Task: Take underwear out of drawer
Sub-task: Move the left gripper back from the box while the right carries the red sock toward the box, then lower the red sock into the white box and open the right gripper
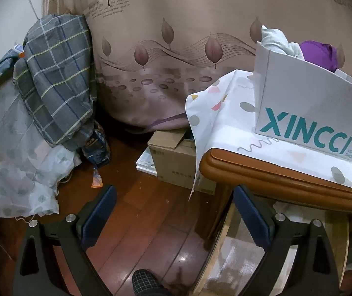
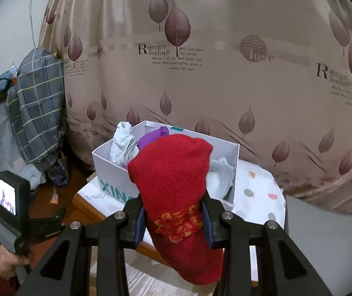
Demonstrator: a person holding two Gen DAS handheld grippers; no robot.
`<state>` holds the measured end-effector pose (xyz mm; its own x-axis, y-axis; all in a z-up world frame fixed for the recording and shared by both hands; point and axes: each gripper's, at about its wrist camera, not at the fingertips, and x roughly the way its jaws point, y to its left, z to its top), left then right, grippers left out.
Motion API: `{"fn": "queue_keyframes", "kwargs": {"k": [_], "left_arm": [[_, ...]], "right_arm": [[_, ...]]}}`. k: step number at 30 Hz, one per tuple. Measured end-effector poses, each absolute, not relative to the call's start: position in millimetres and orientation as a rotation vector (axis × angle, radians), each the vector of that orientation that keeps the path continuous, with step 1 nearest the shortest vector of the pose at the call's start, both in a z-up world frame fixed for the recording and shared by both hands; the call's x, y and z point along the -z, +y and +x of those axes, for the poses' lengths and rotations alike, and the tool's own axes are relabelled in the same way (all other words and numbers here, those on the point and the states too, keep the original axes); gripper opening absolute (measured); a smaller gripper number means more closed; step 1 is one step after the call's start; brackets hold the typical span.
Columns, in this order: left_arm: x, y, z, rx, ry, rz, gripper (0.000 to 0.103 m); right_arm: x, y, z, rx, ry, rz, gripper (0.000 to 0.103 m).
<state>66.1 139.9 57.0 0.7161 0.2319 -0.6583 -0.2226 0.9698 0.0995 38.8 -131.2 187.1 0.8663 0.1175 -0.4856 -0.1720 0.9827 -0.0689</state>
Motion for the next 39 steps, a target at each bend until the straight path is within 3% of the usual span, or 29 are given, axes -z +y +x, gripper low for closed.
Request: {"fn": "queue_keyframes", "kwargs": {"k": [20, 39], "left_arm": [[-53, 146, 71, -0.266, 0.753, -0.015, 0.095], [-42, 124, 72, -0.143, 0.792, 0.013, 0.095]], "right_arm": [[-202, -130, 166, -0.097, 0.595, -0.146, 0.037], [-154, -144, 223, -0.027, 0.728, -0.125, 0.037]]}}
